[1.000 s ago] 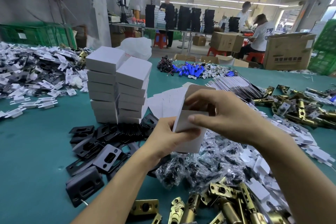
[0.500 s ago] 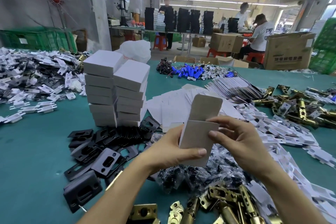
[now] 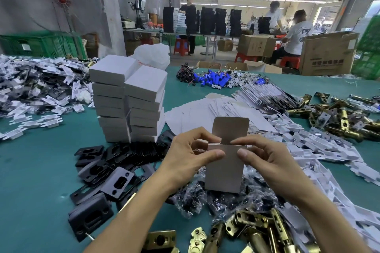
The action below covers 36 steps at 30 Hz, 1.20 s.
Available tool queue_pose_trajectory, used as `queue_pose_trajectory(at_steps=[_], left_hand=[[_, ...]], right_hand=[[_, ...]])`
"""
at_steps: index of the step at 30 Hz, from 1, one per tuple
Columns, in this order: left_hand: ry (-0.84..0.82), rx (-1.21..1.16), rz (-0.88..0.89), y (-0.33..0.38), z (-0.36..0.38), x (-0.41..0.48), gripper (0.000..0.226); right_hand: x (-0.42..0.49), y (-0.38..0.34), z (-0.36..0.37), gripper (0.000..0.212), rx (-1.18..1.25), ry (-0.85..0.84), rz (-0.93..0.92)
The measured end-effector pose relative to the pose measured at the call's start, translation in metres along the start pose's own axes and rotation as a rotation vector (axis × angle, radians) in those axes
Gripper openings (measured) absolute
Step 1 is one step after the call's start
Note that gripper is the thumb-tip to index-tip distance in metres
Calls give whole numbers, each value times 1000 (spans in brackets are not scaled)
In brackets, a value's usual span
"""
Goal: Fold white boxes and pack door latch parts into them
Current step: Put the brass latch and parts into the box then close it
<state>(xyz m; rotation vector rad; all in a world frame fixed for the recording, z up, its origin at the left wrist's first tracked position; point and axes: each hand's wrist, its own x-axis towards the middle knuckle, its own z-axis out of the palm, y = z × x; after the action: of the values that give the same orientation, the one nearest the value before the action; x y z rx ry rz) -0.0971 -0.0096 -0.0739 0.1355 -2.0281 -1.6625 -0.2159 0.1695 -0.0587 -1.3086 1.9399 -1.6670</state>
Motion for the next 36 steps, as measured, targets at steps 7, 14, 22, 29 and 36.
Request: queue_pose_trajectory(at_steps=[7, 14, 22, 29, 36], left_hand=[[86, 221, 261, -1, 3, -1, 35], [161, 417, 396, -5, 0, 1, 34], [35, 380, 324, 0, 2, -2, 29], [239, 261, 467, 5, 4, -1, 23], [231, 106, 370, 7, 2, -4, 22]], right_hand=[[1, -6, 19, 15, 19, 53, -199], [2, -5, 20, 63, 47, 79, -152], [1, -12, 15, 24, 122, 110, -124], [2, -11, 13, 21, 129, 175, -118], [2, -16, 12, 24, 65, 124, -75]])
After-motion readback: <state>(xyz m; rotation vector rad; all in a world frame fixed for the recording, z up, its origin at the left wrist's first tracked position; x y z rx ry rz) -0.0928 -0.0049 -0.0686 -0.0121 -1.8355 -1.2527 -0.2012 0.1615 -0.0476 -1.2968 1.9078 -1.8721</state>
